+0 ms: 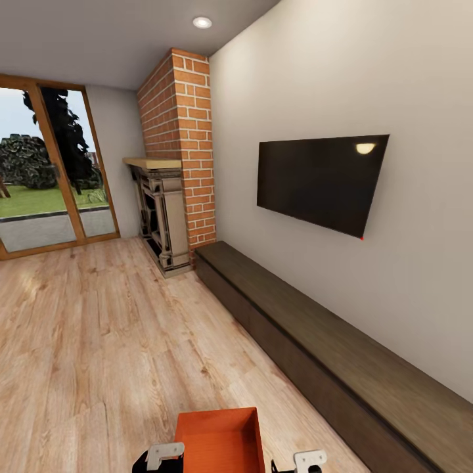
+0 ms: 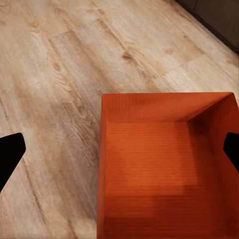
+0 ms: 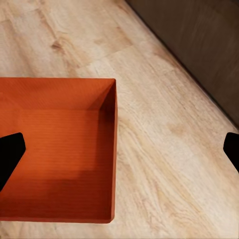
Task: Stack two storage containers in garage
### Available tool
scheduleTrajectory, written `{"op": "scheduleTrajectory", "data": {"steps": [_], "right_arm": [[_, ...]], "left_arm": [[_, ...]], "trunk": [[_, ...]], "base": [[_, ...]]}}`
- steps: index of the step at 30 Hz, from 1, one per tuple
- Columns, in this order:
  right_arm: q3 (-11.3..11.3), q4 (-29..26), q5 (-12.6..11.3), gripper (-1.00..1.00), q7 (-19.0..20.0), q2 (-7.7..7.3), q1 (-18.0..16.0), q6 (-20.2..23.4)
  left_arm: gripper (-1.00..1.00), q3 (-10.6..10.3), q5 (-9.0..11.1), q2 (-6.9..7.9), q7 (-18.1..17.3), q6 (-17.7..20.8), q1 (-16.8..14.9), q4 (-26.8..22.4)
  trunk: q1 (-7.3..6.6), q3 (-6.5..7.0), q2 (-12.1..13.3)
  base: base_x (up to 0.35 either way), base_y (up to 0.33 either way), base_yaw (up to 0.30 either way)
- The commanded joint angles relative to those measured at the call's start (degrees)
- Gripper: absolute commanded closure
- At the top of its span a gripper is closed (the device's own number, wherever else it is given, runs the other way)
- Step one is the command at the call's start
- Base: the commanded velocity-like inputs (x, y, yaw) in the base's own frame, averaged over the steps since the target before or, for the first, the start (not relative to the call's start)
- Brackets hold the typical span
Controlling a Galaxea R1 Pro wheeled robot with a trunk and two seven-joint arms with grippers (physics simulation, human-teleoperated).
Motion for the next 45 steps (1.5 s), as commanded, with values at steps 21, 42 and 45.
{"op": "scheduleTrajectory", "data": {"steps": [21,42,45], "right_arm": [[0.3,0.3,0.2,-1.0,1.0,-0.07,0.0,-0.3],[0.3,0.3,0.2,-1.0,1.0,-0.06,0.1,-0.4],[0.3,0.3,0.2,-1.0,1.0,-0.04,0.1,-0.4]], "left_arm": [[-1.0,-0.2,0.9,0.11,0.3,-0.2,0.0,0.0],[-1.0,-0.1,1.0,0.11,0.4,-0.2,0.0,0.0],[-1.0,-0.1,1.0,0.11,0.4,-0.2,0.0,0.0]], "trunk": [[0.0,-0.07,0.0],[0.0,-0.07,0.0],[0.0,-0.07,0.0]], "base": [[-0.043,0.049,0.0],[-0.009,0.049,0.0],[0.0,0.002,0.0]]}}
